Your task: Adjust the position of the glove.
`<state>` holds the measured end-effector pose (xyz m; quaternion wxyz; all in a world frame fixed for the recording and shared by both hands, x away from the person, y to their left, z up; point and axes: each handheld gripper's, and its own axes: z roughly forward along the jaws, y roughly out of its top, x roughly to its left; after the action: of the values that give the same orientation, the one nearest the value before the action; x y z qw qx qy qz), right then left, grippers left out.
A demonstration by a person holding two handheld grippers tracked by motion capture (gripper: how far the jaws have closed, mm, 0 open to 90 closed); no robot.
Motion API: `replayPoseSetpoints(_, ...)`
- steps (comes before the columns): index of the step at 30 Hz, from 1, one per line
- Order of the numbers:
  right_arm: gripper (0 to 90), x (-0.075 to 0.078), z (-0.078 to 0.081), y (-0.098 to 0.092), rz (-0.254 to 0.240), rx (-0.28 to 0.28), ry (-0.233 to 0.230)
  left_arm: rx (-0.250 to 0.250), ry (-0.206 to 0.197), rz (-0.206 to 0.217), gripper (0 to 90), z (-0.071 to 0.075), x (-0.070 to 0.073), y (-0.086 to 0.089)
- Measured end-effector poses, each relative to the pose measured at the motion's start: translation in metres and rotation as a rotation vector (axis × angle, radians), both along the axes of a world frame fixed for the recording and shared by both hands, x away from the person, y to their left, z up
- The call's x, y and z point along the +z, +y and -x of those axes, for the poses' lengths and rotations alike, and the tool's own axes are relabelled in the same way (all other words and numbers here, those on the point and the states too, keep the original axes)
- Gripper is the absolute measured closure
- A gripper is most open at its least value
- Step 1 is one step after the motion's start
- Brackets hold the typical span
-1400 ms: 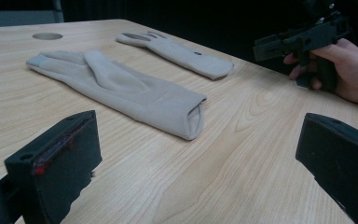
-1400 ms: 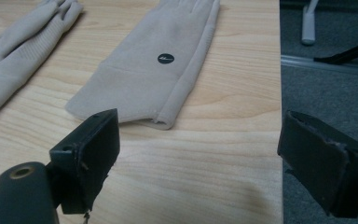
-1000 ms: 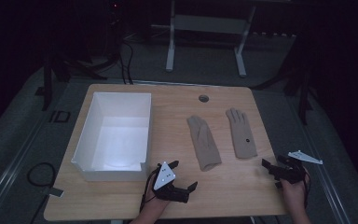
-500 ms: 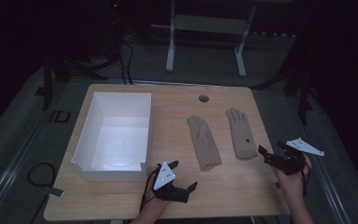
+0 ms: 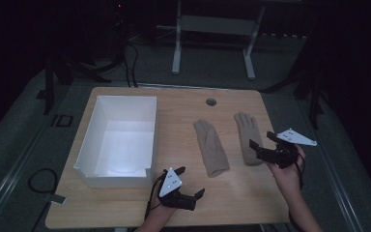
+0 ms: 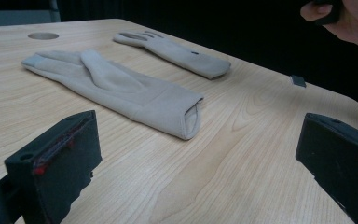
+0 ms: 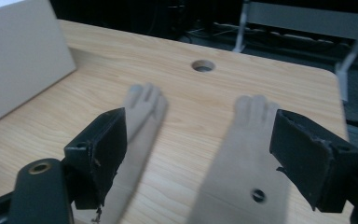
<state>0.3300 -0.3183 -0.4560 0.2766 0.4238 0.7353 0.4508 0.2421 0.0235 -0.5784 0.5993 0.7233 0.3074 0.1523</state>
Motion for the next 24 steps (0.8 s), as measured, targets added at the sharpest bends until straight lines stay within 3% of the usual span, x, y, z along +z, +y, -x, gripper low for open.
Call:
replayPoseSetpoints(6,21.0,-0.003,-0.008,0.022,0.025,0.039,0.015,-0.001,0.001,0.002,0.2,0.0,0.0,0.0)
replayPoseSetpoints(14,23.0,-0.013,-0.016,0.048,0.001,0.087,0.021,-0.002,0.003,0.004,0.2,0.0,0.0,0.0)
replayPoseSetpoints(24,23.5,-0.032,-0.034,0.079,0.017,0.112,0.075,-0.009,0.003,0.003,0.2,0.0,0.0,0.0)
